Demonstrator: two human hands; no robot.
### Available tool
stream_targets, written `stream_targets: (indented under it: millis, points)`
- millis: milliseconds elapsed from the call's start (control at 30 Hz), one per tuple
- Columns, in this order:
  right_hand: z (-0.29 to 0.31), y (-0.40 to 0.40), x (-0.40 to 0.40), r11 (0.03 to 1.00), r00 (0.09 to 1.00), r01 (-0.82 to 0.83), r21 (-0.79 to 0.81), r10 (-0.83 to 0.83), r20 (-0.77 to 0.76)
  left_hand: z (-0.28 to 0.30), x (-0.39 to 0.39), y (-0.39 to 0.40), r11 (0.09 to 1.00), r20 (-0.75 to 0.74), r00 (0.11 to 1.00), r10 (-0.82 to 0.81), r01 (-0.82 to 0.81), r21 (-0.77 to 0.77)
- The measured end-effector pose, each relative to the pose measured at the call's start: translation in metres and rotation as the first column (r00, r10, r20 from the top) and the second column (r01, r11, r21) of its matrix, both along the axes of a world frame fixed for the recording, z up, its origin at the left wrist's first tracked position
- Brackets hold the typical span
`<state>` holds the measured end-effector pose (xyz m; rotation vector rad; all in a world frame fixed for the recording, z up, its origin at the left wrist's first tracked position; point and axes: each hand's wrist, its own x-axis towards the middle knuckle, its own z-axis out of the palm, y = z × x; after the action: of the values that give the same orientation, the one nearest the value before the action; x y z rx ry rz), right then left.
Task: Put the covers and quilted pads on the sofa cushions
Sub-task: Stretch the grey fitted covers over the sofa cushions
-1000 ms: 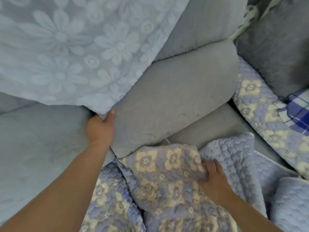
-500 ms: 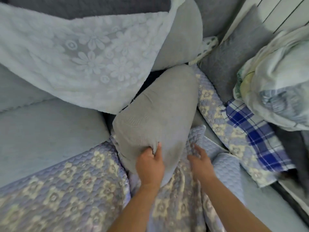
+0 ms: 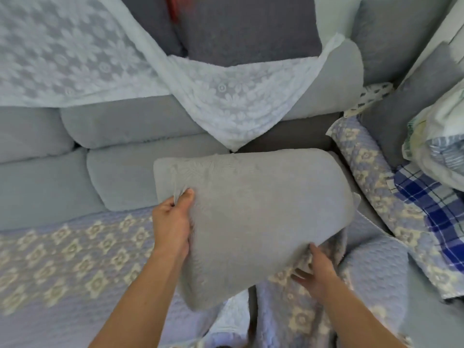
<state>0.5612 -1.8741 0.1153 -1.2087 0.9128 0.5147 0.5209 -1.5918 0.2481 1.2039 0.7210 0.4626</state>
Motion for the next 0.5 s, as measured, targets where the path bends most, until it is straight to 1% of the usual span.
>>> stream_targets:
  millis: [67, 133, 167, 233, 300, 333, 367, 400, 433, 467, 500]
  points:
    - [0.004, 0.021, -0.024, 0.989, 1.0, 0.017, 0.15, -0.016, -0.012, 0.007, -0.026, 0.035, 1.0, 0.024, 0.999, 0.023, -0.023, -0.021]
    - [0.008, 0.049, -0.033, 0.966, 1.0, -0.016, 0.259, 0.009, 0.03, 0.008, -0.05, 0.074, 1.0, 0.018, 1.0, 0.015, -0.014, -0.016]
    - [0.011, 0.069, -0.034, 0.959, 0.998, -0.058, 0.278, 0.045, 0.052, 0.007, -0.061, 0.097, 1.0, 0.014, 1.0, 0.002, -0.002, -0.005]
    - [0.019, 0.119, -0.037, 0.953, 0.985, -0.173, 0.249, 0.162, 0.062, 0.003, -0.086, 0.153, 0.999, 0.011, 1.0, -0.006, 0.006, 0.046]
    - [0.02, 0.178, -0.047, 0.932, 0.958, -0.285, 0.223, 0.272, 0.087, 0.001, -0.11, 0.226, 0.99, -0.009, 1.0, -0.028, 0.029, 0.139]
    - [0.015, 0.207, -0.054, 0.923, 0.944, -0.329, 0.198, 0.313, 0.108, 0.0, -0.12, 0.264, 0.977, -0.034, 0.999, -0.022, 0.028, 0.21]
    - [0.011, 0.233, -0.062, 0.916, 0.927, -0.371, 0.155, 0.356, 0.114, -0.009, -0.131, 0.31, 0.952, -0.104, 0.995, 0.006, 0.027, 0.305]
    - [0.004, 0.256, -0.071, 0.903, 0.908, -0.415, 0.11, 0.404, 0.114, -0.02, -0.139, 0.353, 0.906, -0.218, 0.975, 0.045, 0.052, 0.421]
    - [0.001, 0.276, -0.079, 0.89, 0.891, -0.45, 0.071, 0.442, 0.105, -0.036, -0.144, 0.396, 0.846, -0.388, 0.916, 0.1, 0.127, 0.518]
    - [0.001, 0.292, -0.086, 0.883, 0.883, -0.466, 0.052, 0.46, 0.091, -0.055, -0.148, 0.429, 0.801, -0.59, 0.8, 0.106, 0.283, 0.528]
    - [0.003, 0.305, -0.092, 0.875, 0.874, -0.483, 0.028, 0.48, 0.078, -0.074, -0.149, 0.447, 0.763, -0.768, 0.639, 0.047, 0.474, 0.44]
